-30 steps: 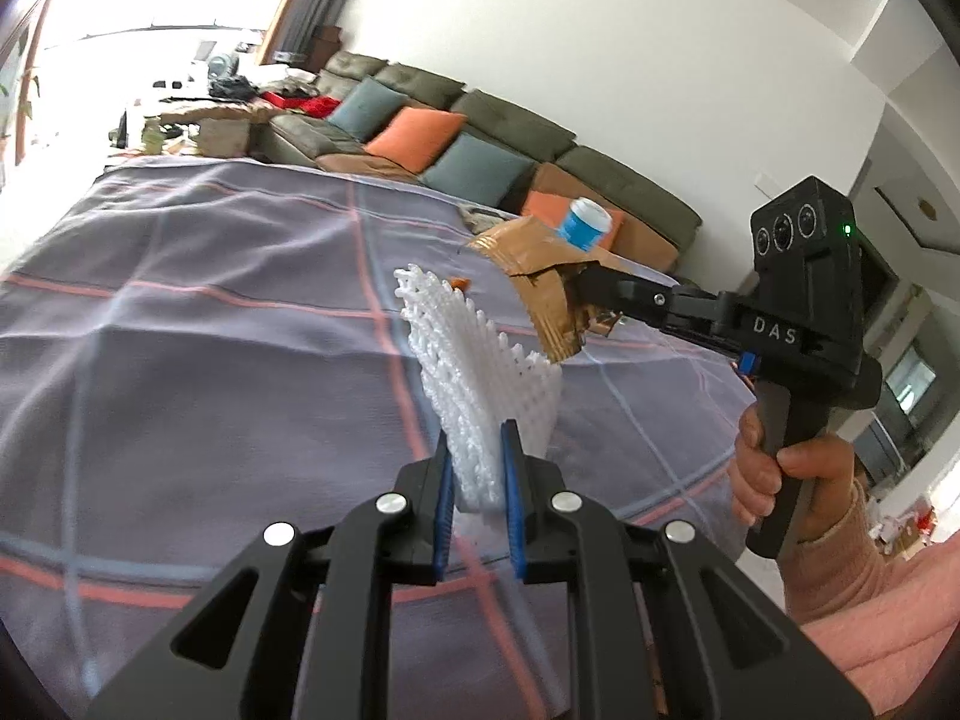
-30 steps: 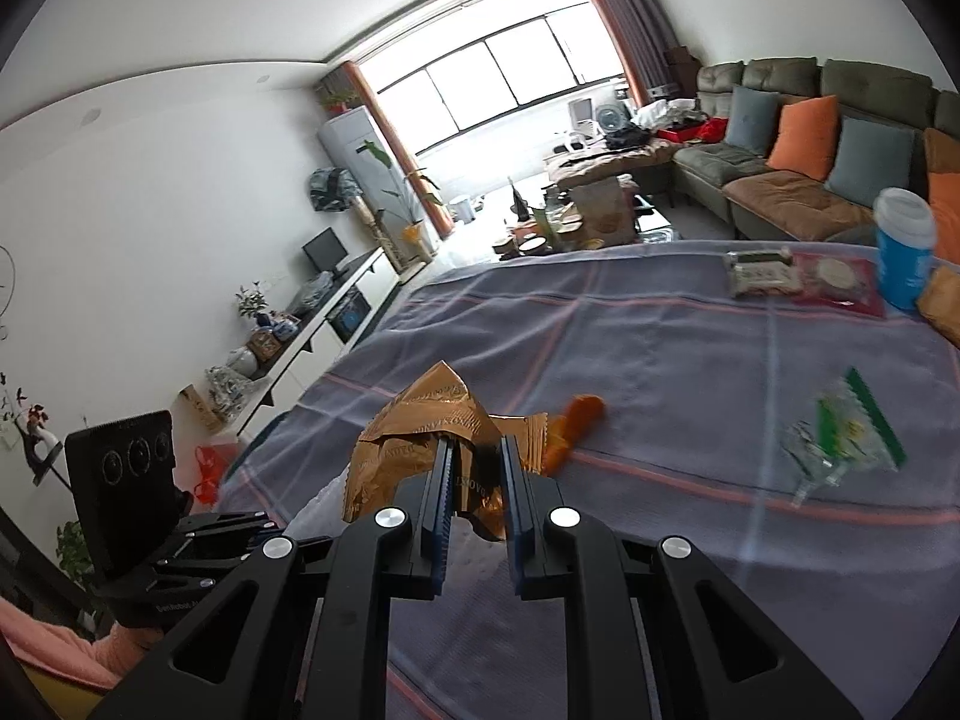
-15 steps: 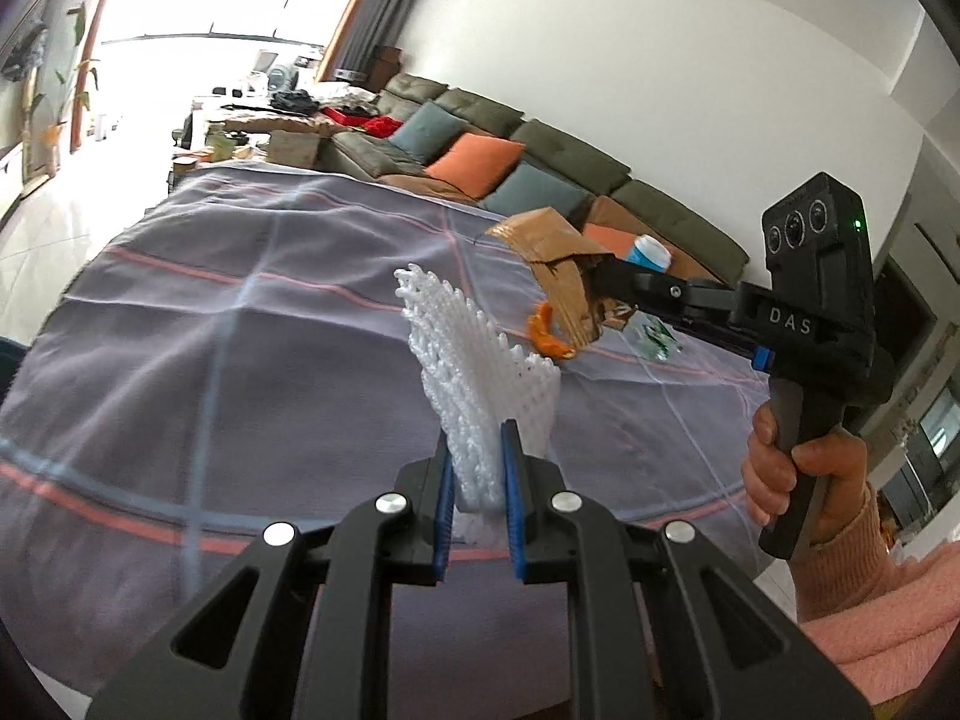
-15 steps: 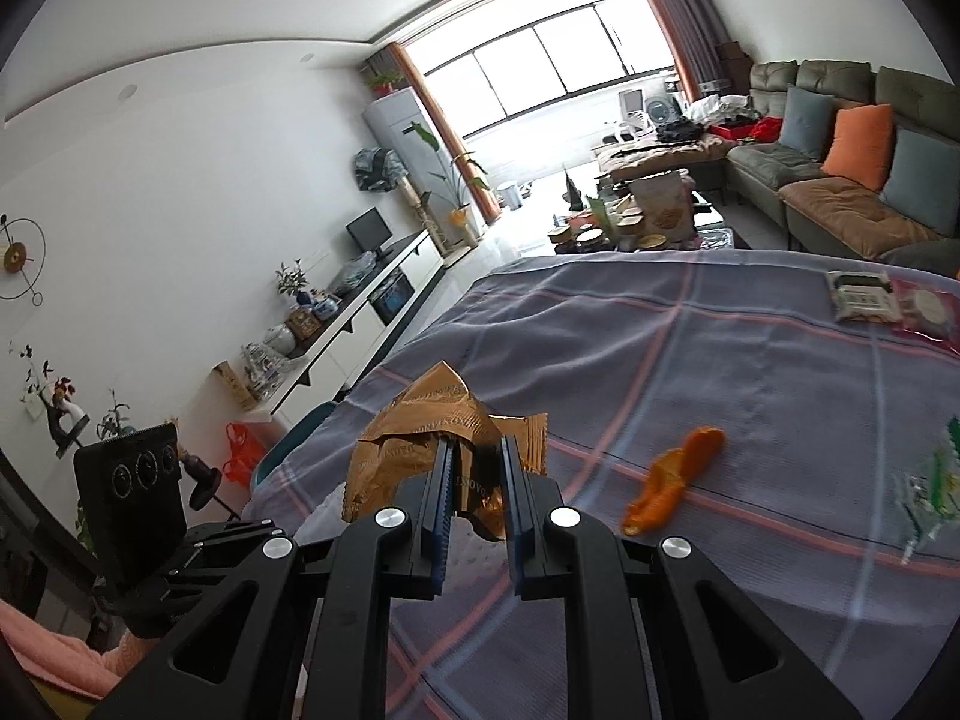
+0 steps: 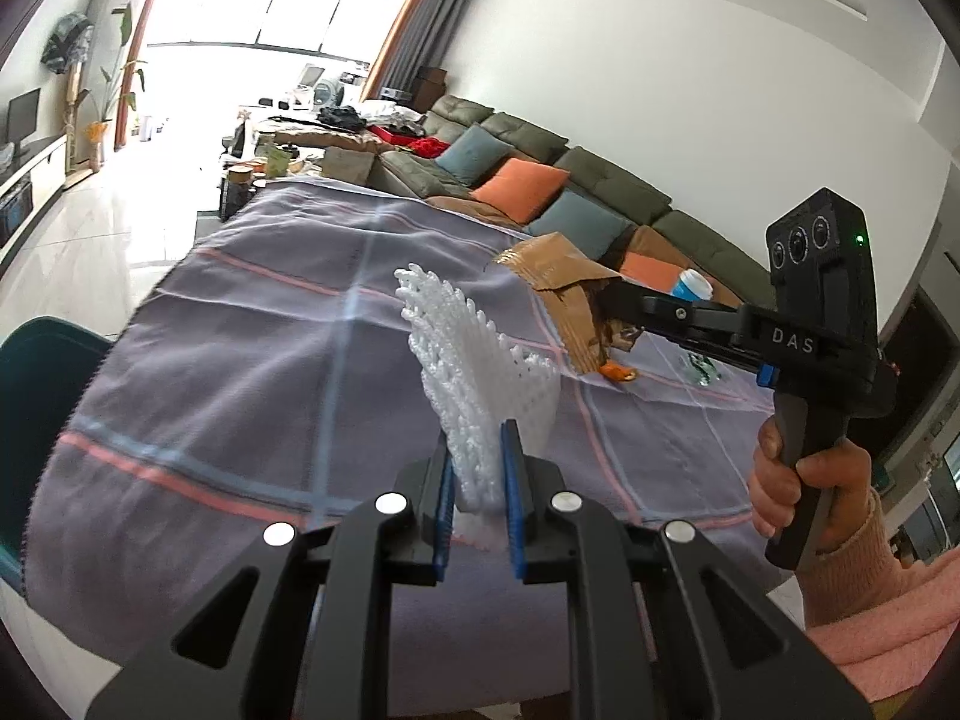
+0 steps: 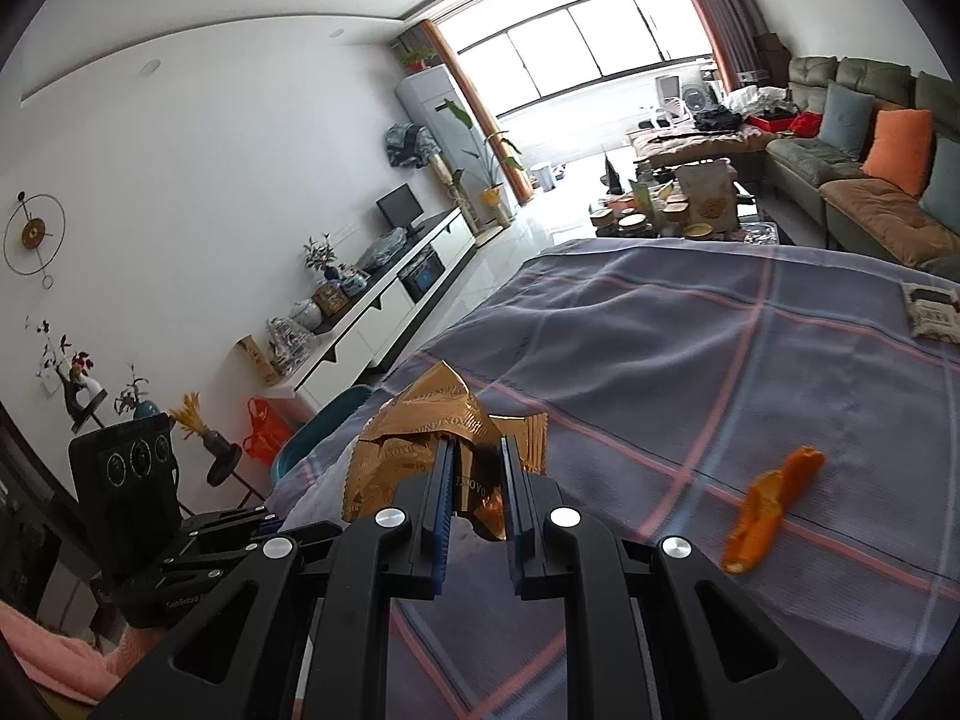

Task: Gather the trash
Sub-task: 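Carry the foam net and brown wrapper over the teal bin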

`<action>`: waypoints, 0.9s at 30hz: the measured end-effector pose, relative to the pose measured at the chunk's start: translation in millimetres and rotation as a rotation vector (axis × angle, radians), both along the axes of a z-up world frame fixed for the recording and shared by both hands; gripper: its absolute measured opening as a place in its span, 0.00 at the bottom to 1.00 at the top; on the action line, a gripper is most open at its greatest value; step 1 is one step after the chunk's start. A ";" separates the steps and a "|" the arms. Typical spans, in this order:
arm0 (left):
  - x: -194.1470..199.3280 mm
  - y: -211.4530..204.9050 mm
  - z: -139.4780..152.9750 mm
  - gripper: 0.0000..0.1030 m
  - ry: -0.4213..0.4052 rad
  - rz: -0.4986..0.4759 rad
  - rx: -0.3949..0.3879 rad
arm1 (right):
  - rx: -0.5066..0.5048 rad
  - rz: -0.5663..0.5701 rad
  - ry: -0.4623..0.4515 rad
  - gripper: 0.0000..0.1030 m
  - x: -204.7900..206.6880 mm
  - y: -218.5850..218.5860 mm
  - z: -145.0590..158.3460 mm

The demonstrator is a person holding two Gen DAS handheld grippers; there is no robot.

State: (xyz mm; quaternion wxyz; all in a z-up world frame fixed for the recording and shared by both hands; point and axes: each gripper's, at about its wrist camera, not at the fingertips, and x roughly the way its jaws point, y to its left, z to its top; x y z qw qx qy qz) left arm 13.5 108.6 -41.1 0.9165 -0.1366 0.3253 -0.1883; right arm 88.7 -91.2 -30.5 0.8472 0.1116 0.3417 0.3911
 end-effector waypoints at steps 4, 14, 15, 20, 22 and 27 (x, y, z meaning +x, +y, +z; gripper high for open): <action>-3.7 13.2 1.1 0.15 -0.002 0.034 0.000 | 0.001 0.024 -0.005 0.15 2.2 12.8 0.7; -19.5 37.0 6.4 0.15 -0.013 0.103 0.001 | 0.002 0.070 -0.002 0.15 7.6 34.6 0.6; -20.8 39.0 6.8 0.15 -0.013 0.111 0.001 | 0.003 0.074 -0.002 0.15 8.2 36.0 0.6; -28.3 52.3 8.3 0.15 -0.015 0.148 -0.001 | -0.002 0.099 -0.007 0.15 8.3 48.6 2.1; -31.3 56.7 9.1 0.15 -0.018 0.162 0.001 | -0.002 0.111 -0.008 0.15 8.4 53.2 2.8; -37.8 68.7 11.9 0.15 -0.020 0.195 0.006 | 0.000 0.130 -0.015 0.15 9.1 61.5 4.6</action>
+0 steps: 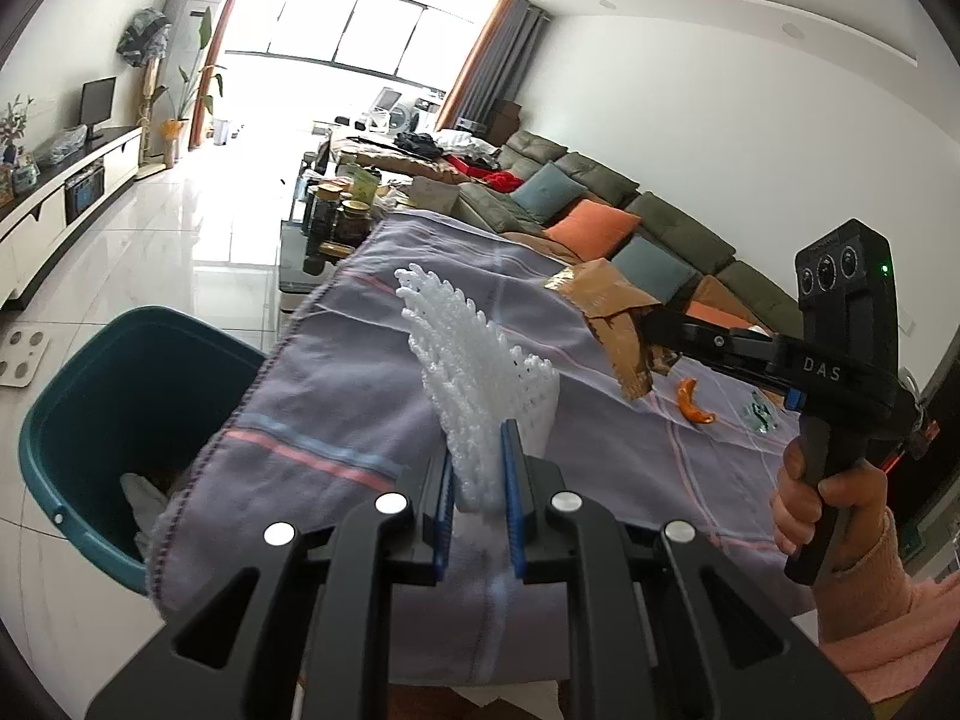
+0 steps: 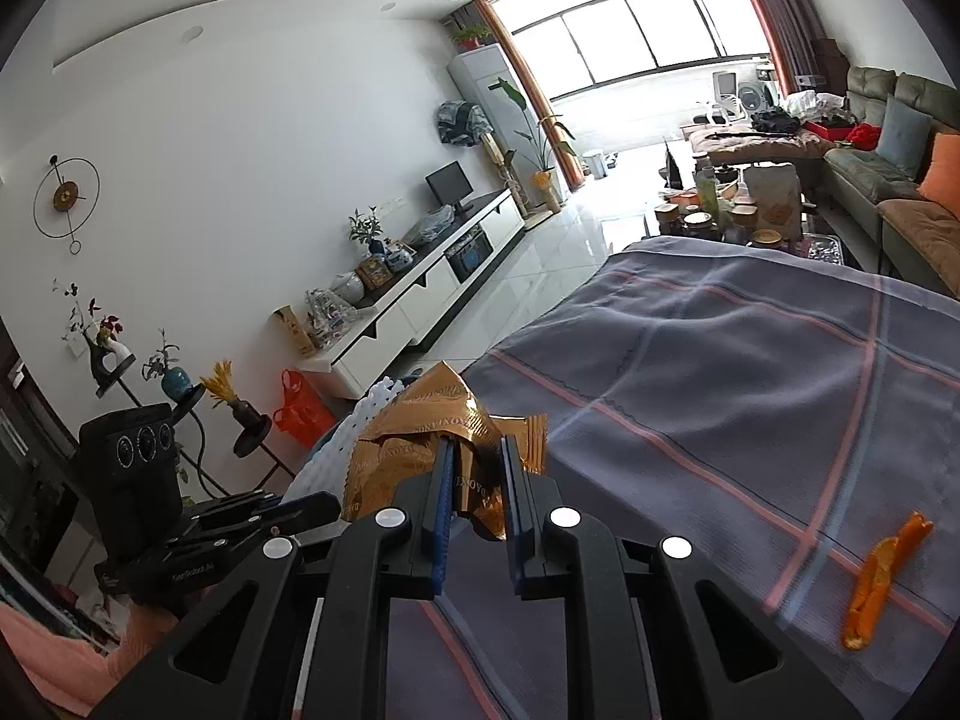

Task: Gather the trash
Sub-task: 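Carry the foam net and brown wrapper over the teal bin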

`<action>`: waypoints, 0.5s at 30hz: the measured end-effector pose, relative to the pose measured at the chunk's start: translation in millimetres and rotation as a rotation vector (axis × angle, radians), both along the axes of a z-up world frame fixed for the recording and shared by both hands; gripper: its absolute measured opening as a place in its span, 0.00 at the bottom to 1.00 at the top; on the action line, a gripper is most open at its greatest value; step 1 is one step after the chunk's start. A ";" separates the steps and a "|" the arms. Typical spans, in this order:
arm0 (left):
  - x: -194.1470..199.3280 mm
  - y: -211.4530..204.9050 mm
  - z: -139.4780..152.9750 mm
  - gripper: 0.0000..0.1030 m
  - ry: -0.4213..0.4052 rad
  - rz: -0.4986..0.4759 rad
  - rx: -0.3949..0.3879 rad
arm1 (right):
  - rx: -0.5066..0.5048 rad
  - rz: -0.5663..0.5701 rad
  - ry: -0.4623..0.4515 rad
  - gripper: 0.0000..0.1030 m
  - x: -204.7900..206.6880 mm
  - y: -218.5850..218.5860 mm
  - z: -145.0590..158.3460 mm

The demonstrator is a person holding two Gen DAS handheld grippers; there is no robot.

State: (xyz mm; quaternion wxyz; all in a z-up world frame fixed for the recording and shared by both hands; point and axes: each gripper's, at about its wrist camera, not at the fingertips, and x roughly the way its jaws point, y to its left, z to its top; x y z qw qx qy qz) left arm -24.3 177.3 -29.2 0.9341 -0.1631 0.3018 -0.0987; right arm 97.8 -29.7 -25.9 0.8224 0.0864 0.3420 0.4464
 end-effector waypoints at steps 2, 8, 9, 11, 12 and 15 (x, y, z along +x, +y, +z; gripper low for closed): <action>-0.6 3.9 1.3 0.15 -0.001 0.009 0.002 | 0.000 0.005 0.000 0.15 0.0 3.2 0.4; -8.6 13.8 4.2 0.15 -0.004 0.043 0.005 | -0.001 0.028 0.003 0.15 0.5 13.1 -1.0; -9.0 13.9 5.2 0.15 -0.004 0.049 0.006 | -0.002 0.031 0.004 0.15 1.0 14.7 -1.2; -7.9 16.2 7.1 0.15 -0.005 0.057 0.006 | -0.001 0.039 0.009 0.15 1.6 19.1 -1.9; -9.5 18.0 7.8 0.15 -0.005 0.065 0.008 | -0.002 0.044 0.011 0.15 2.4 21.3 -2.2; -11.4 23.0 9.5 0.15 -0.006 0.079 0.009 | -0.003 0.053 0.012 0.15 2.2 29.0 -1.6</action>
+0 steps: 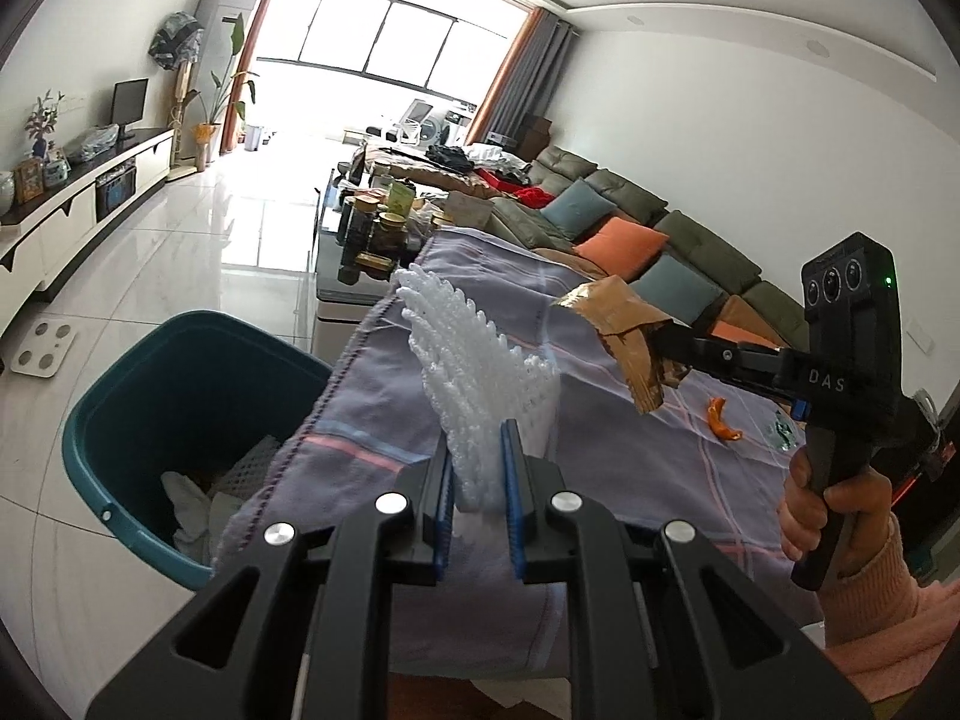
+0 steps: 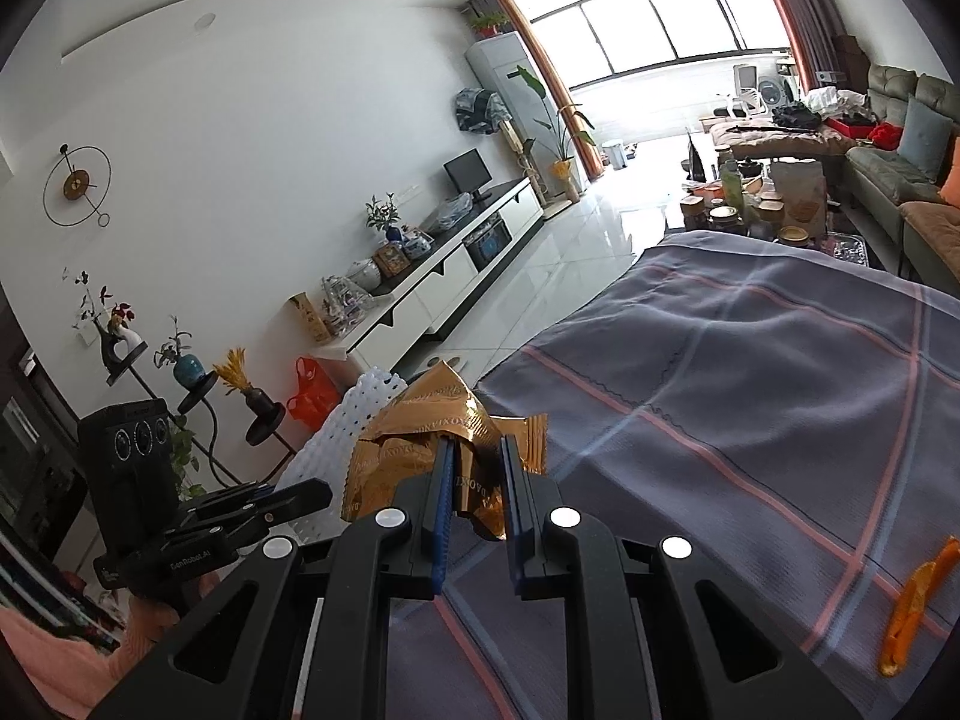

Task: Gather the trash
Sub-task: 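Carry the foam net and brown wrapper over the teal bin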

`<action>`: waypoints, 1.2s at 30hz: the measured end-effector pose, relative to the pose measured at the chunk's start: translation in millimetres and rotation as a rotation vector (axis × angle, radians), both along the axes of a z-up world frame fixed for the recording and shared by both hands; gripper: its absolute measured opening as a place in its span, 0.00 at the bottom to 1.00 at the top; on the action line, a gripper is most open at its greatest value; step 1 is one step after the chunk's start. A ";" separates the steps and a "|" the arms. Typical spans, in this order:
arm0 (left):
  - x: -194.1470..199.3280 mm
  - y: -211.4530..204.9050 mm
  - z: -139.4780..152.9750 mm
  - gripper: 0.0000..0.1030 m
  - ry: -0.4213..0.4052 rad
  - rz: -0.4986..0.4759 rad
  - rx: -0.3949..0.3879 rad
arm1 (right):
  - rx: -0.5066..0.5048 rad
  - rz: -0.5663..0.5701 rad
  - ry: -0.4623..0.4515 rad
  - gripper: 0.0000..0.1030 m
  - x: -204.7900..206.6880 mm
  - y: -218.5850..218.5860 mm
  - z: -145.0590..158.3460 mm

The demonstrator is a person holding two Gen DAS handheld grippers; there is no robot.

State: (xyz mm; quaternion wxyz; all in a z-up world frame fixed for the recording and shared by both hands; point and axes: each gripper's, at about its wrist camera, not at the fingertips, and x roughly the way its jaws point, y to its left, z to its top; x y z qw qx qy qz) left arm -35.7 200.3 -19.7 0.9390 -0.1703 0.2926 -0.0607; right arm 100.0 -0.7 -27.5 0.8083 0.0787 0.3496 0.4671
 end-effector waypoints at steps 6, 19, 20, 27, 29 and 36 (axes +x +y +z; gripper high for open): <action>-3.0 8.0 3.3 0.15 -0.001 0.031 0.008 | -0.003 0.020 0.000 0.15 1.7 9.1 0.4; -8.5 33.0 4.0 0.15 -0.004 0.099 0.009 | -0.012 0.076 0.003 0.15 2.9 35.5 0.3; -8.9 34.8 3.8 0.15 -0.004 0.103 0.009 | -0.012 0.079 0.003 0.15 2.5 37.4 0.4; -12.1 47.1 2.3 0.15 -0.005 0.135 0.011 | -0.019 0.097 0.004 0.15 2.7 50.6 -0.6; -13.5 50.5 2.5 0.15 -0.005 0.145 0.012 | -0.022 0.103 0.006 0.15 2.8 53.7 -2.2; -17.2 63.6 1.7 0.15 0.001 0.193 0.014 | -0.030 0.126 0.005 0.15 2.7 69.9 -2.4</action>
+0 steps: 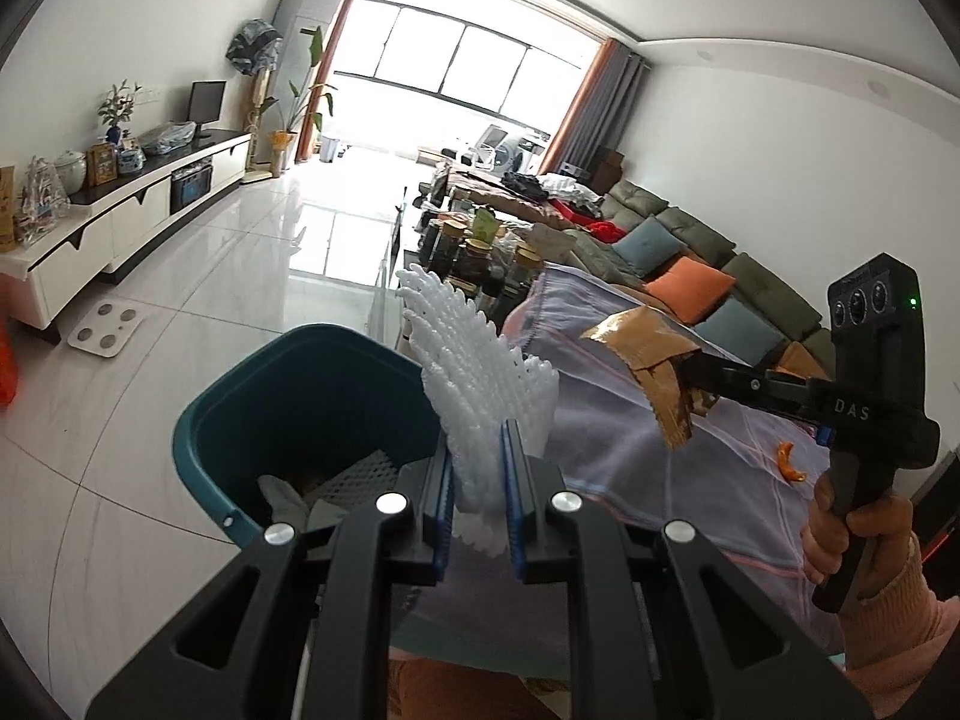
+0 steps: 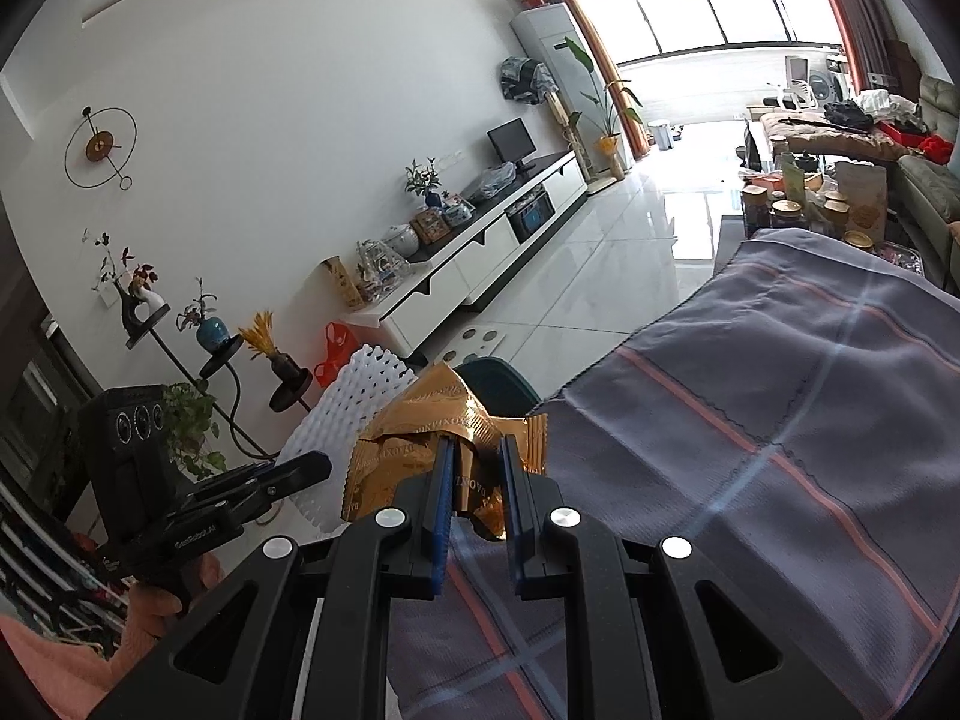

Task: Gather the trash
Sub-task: 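Carry the foam net and brown wrapper over the teal bin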

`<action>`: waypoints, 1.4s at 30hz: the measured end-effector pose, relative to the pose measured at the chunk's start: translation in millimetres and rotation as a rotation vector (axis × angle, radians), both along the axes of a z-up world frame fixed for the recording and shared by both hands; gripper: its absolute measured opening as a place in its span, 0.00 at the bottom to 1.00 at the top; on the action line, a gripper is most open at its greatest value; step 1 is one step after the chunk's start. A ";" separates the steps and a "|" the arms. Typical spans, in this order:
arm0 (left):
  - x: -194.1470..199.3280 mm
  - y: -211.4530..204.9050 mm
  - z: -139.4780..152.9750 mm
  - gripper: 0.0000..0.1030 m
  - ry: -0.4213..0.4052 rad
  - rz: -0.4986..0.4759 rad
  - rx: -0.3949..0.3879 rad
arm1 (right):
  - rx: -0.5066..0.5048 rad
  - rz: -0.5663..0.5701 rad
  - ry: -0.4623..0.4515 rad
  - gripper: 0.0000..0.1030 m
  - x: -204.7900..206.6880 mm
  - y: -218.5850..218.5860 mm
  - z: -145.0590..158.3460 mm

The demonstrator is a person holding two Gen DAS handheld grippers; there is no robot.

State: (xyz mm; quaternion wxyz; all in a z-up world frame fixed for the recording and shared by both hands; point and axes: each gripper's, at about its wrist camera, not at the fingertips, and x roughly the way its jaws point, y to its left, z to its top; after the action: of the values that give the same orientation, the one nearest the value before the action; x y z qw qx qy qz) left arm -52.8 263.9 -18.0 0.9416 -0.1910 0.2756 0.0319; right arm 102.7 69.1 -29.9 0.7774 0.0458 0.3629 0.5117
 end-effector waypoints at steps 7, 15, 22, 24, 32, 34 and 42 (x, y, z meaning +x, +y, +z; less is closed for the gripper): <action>-1.6 10.4 -1.8 0.15 0.008 0.032 0.003 | -0.011 0.022 0.002 0.15 -1.2 15.9 -2.2; -6.1 19.3 -1.6 0.15 0.009 0.061 0.005 | -0.025 0.038 0.002 0.15 -3.0 28.4 -3.9; -6.0 23.3 -4.4 0.15 0.020 0.078 0.004 | -0.032 0.044 0.013 0.15 -0.3 36.7 -7.6; -6.5 25.7 -5.5 0.15 0.023 0.084 0.002 | -0.034 0.047 0.016 0.15 0.0 39.5 -8.1; -3.1 33.7 -14.0 0.15 0.047 0.107 -0.007 | -0.047 0.054 0.019 0.15 2.1 53.1 -9.2; -1.4 35.4 -15.9 0.15 0.052 0.113 -0.012 | -0.052 0.054 0.020 0.15 2.7 58.0 -9.7; 4.6 43.7 -25.3 0.15 0.077 0.132 -0.024 | -0.083 0.067 0.022 0.15 3.9 78.3 -13.8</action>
State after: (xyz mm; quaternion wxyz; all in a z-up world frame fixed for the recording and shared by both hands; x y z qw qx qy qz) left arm -48.2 307.6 -43.3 0.9238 -0.2186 0.2987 0.0979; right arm 106.6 147.4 -43.7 0.7569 0.0068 0.3939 0.5214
